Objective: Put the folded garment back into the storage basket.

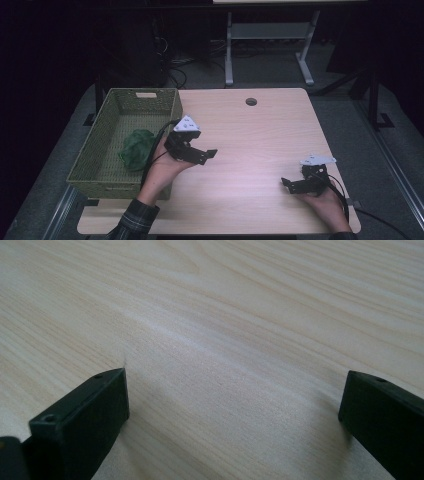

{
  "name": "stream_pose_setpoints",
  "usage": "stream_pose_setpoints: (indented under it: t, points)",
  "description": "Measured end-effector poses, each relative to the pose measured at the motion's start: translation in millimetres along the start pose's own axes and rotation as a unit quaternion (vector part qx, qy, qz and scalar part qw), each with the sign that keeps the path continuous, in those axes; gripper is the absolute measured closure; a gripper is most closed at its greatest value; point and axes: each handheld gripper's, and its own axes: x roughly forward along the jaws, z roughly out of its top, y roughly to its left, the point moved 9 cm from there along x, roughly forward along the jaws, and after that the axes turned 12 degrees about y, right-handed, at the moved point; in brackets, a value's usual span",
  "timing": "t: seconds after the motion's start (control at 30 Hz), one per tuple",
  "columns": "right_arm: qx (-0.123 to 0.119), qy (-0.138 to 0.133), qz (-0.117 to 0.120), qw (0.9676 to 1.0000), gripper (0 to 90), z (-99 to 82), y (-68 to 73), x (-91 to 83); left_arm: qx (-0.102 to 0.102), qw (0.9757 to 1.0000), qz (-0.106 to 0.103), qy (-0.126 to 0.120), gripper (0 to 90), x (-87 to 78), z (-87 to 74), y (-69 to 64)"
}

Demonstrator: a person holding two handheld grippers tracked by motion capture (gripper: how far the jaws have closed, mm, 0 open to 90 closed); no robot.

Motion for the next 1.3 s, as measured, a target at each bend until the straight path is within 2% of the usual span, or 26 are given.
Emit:
stream_pose_setpoints:
  t: [0.13, 0.17, 0.2, 0.4, 0.43, 0.6, 0.83, 1.0, 1.03, 1.1, 1.3]
  points:
    - [0.000, 0.000, 0.000, 1.0000, 0.0, 0.0, 0.0, 0.0, 0.005, 1.0000, -0.001, 0.005, 14.0, 13.1, 1.0, -6.7]
    - [0.000, 0.000, 0.000, 1.0000, 0.0, 0.1, 0.0, 0.0, 0.004, 1.0000, -0.004, 0.006, 14.0, 22.1, 0.9, -11.9]
    - [0.000, 0.000, 0.000, 1.0000, 0.0, 0.0, 0.1, 0.0, 0.010, 0.9999, -0.002, 0.010, 14.0, 26.2, 0.0, -13.3]
    - [0.000, 0.000, 0.000, 1.0000, 0.0, 0.0, 0.1, 0.0, 0.011, 0.9998, -0.001, 0.019, 13.9, 52.1, -7.4, -21.2]
    - [0.000, 0.000, 0.000, 1.0000, 0.0, 0.0, 0.1, 0.0, 0.015, 0.9996, 0.000, 0.025, 13.9, 56.4, -10.4, -21.0]
    - [0.000, 0.000, 0.000, 1.0000, 0.0, 0.0, 0.0, 0.0, 0.009, 0.9994, 0.003, 0.032, 13.9, 74.7, -23.7, -17.3]
    - [0.000, 0.000, 0.000, 1.0000, 0.0, -0.1, 0.0, 0.0, 0.001, 0.9995, 0.010, 0.030, 13.9, 88.5, -38.8, -10.1]
    - [0.000, 0.000, 0.000, 1.0000, 0.0, 0.0, 0.0, 0.0, 0.004, 0.9989, 0.016, 0.043, 13.6, 101.7, -51.9, -7.2]
    - [0.000, 0.000, 0.000, 1.0000, 0.0, -0.1, 0.0, 0.0, 0.005, 0.9983, 0.019, 0.054, 13.6, 106.8, -56.9, -7.1]
    - [0.000, 0.000, 0.000, 1.0000, 0.0, -0.1, 0.0, 0.0, 0.010, 0.9978, 0.028, 0.059, 13.5, 110.6, -60.1, -6.0]
    - [0.000, 0.000, 0.000, 1.0000, 0.0, -0.1, 0.0, 0.0, 0.004, 0.9972, 0.026, 0.070, 13.5, 116.2, -66.7, -4.1]
